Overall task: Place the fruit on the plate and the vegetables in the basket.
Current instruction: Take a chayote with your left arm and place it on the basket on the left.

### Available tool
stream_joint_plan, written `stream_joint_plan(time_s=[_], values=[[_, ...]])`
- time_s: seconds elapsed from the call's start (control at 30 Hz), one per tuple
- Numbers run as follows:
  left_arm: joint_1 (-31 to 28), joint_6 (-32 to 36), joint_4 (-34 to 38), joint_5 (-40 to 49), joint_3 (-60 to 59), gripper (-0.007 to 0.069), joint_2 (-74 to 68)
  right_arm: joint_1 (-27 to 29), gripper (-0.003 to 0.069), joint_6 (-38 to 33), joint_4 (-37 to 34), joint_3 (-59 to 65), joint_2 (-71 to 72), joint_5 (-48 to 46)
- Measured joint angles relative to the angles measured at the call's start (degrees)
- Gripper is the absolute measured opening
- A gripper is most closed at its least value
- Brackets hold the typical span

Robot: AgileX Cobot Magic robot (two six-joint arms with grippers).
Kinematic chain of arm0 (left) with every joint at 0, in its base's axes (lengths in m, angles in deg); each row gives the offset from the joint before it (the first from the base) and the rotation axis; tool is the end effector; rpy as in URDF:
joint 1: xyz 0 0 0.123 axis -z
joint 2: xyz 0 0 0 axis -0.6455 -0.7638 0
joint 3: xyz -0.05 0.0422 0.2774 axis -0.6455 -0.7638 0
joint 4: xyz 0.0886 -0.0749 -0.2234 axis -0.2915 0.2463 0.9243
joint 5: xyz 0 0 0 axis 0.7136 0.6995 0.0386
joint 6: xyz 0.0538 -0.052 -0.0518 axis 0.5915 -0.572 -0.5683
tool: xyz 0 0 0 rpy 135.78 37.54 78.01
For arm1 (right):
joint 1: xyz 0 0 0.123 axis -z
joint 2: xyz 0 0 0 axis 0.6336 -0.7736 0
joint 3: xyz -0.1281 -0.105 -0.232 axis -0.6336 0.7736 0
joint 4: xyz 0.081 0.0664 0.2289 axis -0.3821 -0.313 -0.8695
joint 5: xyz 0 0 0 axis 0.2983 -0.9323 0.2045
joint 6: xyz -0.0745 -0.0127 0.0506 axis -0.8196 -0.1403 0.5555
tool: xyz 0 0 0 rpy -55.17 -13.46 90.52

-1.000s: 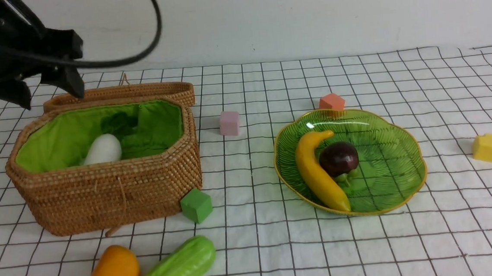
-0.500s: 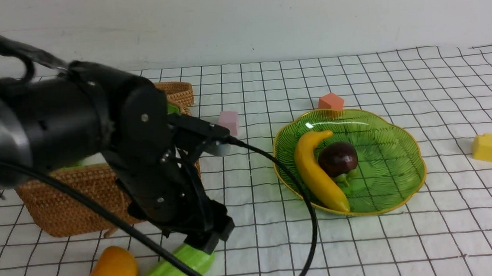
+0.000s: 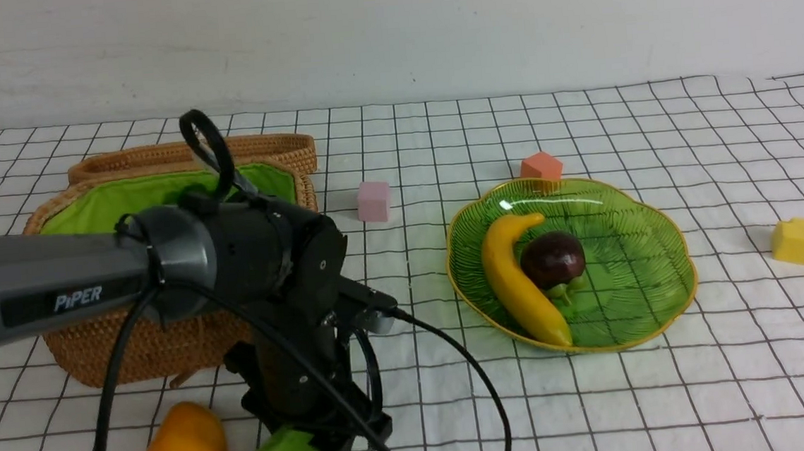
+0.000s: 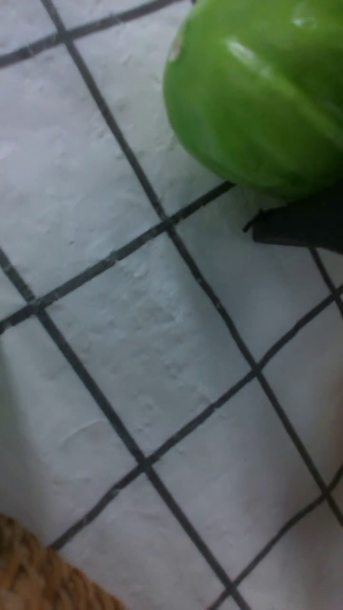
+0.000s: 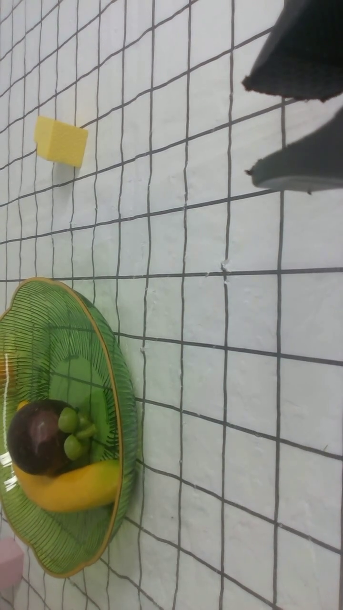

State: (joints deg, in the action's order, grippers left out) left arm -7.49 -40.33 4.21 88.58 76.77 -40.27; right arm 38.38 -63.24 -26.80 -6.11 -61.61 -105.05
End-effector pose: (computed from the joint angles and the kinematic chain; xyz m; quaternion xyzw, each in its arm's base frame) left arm 0.3047 -0.1932 0.1756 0.2821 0.9589 0.0028 0.0315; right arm 0.0518 0.0023 0.1745 -0.0222 0.8054 0.0031 0.5923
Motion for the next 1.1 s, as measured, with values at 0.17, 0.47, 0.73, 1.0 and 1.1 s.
stream_joint_plan(time_s=[0.17, 0.47, 0.73, 1.0, 1.1], values=[[0.0, 0.3, -1.1, 4.3, 7.5, 0.0418, 3.3, 0.0, 0.0242, 0.0, 0.0, 0.0, 0.0, 0.0], [-6.7, 5.7, -23.0, 4.2, 25.8, 0.0418, 12.5, 0.0, 0.0242, 0.0, 0.0, 0.0, 0.0, 0.0], [-13.7, 9.1, -23.3, -0.5, 24.9, 0.0418, 7.8, 0.0, 0.0242, 0.0, 0.0, 0.0, 0.0, 0.0], [-15.8, 9.4, -18.7, -4.1, 17.0, 0.0638, 7.3, 0.0, 0.0242, 0.0, 0.0, 0.0, 0.0, 0.0], [-15.8, 9.5, -18.5, -4.0, 14.1, 0.0668, 10.6, 0.0, 0.0242, 0.0, 0.0, 0.0, 0.0, 0.0]])
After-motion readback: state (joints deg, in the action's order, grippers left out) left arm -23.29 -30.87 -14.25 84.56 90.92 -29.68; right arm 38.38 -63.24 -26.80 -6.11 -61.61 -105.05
